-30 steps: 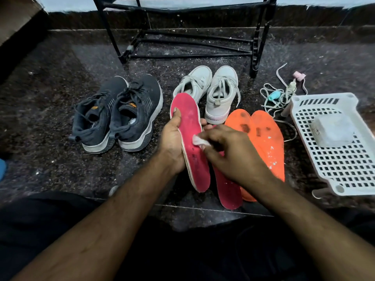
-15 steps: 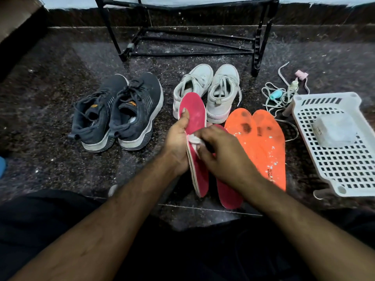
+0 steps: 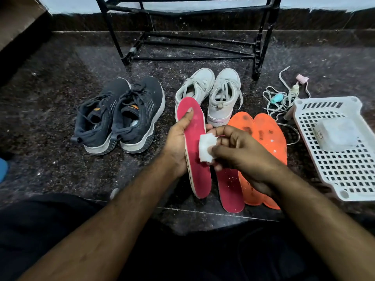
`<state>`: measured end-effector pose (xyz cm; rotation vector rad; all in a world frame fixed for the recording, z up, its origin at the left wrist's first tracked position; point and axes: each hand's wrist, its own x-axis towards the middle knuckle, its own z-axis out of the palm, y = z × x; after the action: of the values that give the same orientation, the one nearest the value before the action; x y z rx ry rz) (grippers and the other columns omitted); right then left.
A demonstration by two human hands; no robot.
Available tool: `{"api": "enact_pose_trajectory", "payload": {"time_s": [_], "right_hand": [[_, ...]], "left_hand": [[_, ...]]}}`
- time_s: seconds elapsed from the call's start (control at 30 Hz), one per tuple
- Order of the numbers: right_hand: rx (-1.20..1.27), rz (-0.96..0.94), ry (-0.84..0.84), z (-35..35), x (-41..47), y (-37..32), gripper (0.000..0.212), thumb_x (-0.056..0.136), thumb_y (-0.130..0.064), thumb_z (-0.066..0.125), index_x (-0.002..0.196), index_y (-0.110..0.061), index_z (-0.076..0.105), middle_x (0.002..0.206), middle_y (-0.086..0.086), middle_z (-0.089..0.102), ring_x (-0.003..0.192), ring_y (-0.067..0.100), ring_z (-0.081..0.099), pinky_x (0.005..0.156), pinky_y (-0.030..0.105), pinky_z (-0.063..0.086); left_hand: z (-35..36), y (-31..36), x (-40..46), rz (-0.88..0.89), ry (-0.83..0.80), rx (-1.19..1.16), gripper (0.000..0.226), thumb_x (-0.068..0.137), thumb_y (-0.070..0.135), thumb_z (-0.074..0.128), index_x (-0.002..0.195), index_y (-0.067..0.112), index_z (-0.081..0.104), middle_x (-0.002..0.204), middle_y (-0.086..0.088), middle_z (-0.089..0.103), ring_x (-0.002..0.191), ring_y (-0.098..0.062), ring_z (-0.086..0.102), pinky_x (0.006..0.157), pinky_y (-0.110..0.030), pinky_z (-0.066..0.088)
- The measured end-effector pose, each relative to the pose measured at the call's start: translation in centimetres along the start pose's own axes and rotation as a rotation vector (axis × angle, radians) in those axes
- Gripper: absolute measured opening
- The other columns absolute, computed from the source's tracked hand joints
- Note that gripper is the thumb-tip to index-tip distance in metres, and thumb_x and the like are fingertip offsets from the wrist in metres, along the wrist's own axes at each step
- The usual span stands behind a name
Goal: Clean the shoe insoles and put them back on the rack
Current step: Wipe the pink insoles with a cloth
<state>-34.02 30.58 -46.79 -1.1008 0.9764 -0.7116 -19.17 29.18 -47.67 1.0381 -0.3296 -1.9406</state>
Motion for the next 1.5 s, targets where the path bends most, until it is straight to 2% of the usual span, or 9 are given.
{"api": "enact_pose_trajectory", "payload": {"time_s": [0.23,0.43,0.53,0.67,0.93,1.0,1.13,1.37,1.5], "right_hand": [[-0.792,-0.432,0.161,0.4,0.0,0.7,0.027,0.087,-0.01,0.069,0.107,-0.022,0.057,0.091,-0.007,0.057,0.068,0.006,0.057,0.067,0.024,0.045],[-0.978,-0.599,0.224,0.7,0.0,0.4,0.012,0.092,-0.017,0.061,0.103,-0.02,0.06,0.098,-0.002,0.058,0.087,0.016,0.06,0.077,0.044,0.051],[-0.998,-0.543,0.2,1.1,0.0,0.8,0.026,0.095,-0.028,0.056,0.114,-0.013,0.065,0.104,0.006,0.061,0.098,0.025,0.06,0.087,0.04,0.049],[-0.982,-0.487,0.212,1.2,0.4,1.3,0.033,0.09,-0.02,0.06,0.122,-0.013,0.066,0.113,0.009,0.064,0.106,0.026,0.062,0.092,0.03,0.045],[-0.935,-0.586,0.061,3.7,-2.0,1.4,0.025,0.084,-0.013,0.066,0.107,-0.018,0.074,0.083,0.0,0.061,0.076,0.018,0.061,0.07,0.031,0.047],[-0.977,-0.608,0.095,2.8,-1.5,0.8,0.021,0.085,-0.013,0.065,0.104,-0.018,0.074,0.085,0.001,0.061,0.08,0.019,0.062,0.073,0.037,0.049],[-1.063,-0.628,0.213,1.8,0.1,-0.3,0.022,0.084,-0.011,0.064,0.103,-0.015,0.075,0.087,0.005,0.063,0.086,0.025,0.061,0.079,0.035,0.046],[-1.14,-0.544,-0.3,2.8,-2.3,0.7,0.023,0.082,-0.028,0.056,0.094,-0.026,0.075,0.088,-0.008,0.066,0.083,0.017,0.06,0.075,0.038,0.052],[-0.867,-0.623,0.042,1.5,-2.0,-1.4,0.017,0.083,-0.015,0.061,0.093,-0.022,0.073,0.086,-0.005,0.064,0.08,0.012,0.06,0.074,0.032,0.049]], "left_hand": [[1.4,0.0,-0.4,0.009,0.033,-0.048,0.06,0.1,0.054,0.044,0.071,0.004,0.063,0.057,-0.012,0.058,0.046,-0.024,0.06,0.054,-0.027,0.052],[1.0,-0.1,0.4,0.041,0.01,-0.099,0.062,0.099,0.057,0.043,0.095,0.0,0.066,0.088,-0.019,0.065,0.085,-0.031,0.064,0.079,-0.038,0.056],[0.5,0.0,0.4,0.023,0.002,-0.073,0.072,0.097,0.062,0.039,0.103,-0.004,0.066,0.103,-0.022,0.063,0.099,-0.034,0.058,0.087,-0.038,0.053],[0.8,-0.4,0.1,0.08,0.01,-0.056,0.068,0.101,0.059,0.036,0.087,0.0,0.067,0.081,-0.015,0.066,0.073,-0.027,0.063,0.063,-0.029,0.058],[-0.9,0.6,0.3,0.143,0.039,-0.199,0.063,0.102,0.059,0.034,0.096,0.002,0.059,0.08,-0.012,0.062,0.074,-0.025,0.067,0.081,-0.06,0.056],[-0.6,-0.1,0.3,0.053,-0.027,-0.119,0.067,0.099,0.062,0.035,0.094,0.001,0.061,0.085,-0.016,0.065,0.078,-0.027,0.068,0.094,-0.051,0.055],[0.0,-0.6,0.2,-0.024,-0.112,-0.12,0.063,0.1,0.058,0.039,0.092,0.003,0.068,0.085,-0.017,0.068,0.076,-0.027,0.07,0.074,-0.034,0.06],[-1.6,1.5,0.2,0.127,-0.087,-0.189,0.052,0.103,0.049,0.039,0.111,0.002,0.059,0.092,-0.012,0.064,0.085,-0.026,0.069,0.087,-0.059,0.056],[-1.4,1.2,0.3,0.051,-0.147,-0.107,0.052,0.102,0.045,0.039,0.106,0.0,0.066,0.094,-0.016,0.07,0.085,-0.028,0.07,0.09,-0.047,0.052]]}}
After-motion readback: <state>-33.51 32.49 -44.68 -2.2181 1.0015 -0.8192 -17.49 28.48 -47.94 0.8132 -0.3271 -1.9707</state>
